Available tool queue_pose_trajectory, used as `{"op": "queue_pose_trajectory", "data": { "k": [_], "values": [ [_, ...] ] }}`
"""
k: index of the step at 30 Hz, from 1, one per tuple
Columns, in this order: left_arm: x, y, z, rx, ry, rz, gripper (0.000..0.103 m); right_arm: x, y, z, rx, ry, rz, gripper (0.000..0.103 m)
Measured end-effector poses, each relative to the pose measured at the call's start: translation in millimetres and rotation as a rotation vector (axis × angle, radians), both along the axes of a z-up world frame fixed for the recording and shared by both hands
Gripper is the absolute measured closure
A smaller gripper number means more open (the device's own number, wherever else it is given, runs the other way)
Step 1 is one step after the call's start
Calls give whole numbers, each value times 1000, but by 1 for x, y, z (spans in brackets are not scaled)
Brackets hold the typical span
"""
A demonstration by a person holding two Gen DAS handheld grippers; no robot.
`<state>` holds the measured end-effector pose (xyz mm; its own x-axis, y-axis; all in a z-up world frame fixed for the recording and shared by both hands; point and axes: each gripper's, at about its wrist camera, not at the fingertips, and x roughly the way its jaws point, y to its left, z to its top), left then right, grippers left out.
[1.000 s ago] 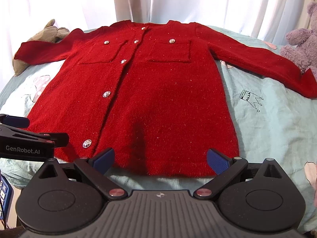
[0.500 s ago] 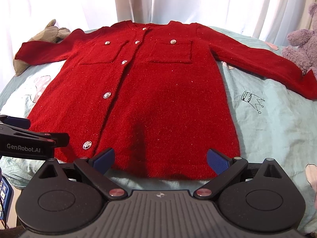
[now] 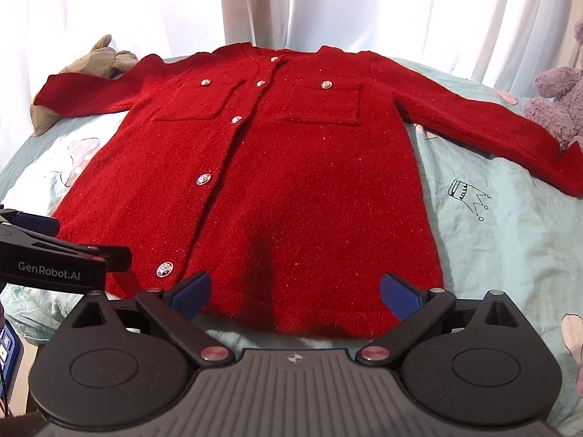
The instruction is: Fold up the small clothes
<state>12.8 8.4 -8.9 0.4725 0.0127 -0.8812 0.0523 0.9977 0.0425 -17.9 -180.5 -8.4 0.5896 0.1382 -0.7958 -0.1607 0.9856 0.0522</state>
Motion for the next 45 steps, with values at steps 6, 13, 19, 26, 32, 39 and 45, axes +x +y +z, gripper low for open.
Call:
{"op": "queue_pose_trajectory", "data": {
  "k": [6,13,19,26,32,39,45],
  "values": [
    [1,0,0,3,3,8,0,1,-3,0,1,0,-8,4],
    [2,-2,-2,6,14,13,0,3,-9,-1,29,2,-3,4],
    [3,-2,-2,4,13,15,0,2,-12,-1,43,-49,-8,4],
    [10,-9,-5,16,26,11,0,6,-24,-10,109,-53,4,4],
    [23,-19,-6,43,49,-1,0,12,-48,-22,296,-44,-27,4],
    [64,-22,2,51,11,-31,0,40,-117,-31,549,-143,-247,4],
    [120,-7,-11,28,-3,21,0,78,-220,-41,571,-258,-620,25]
  ]
}}
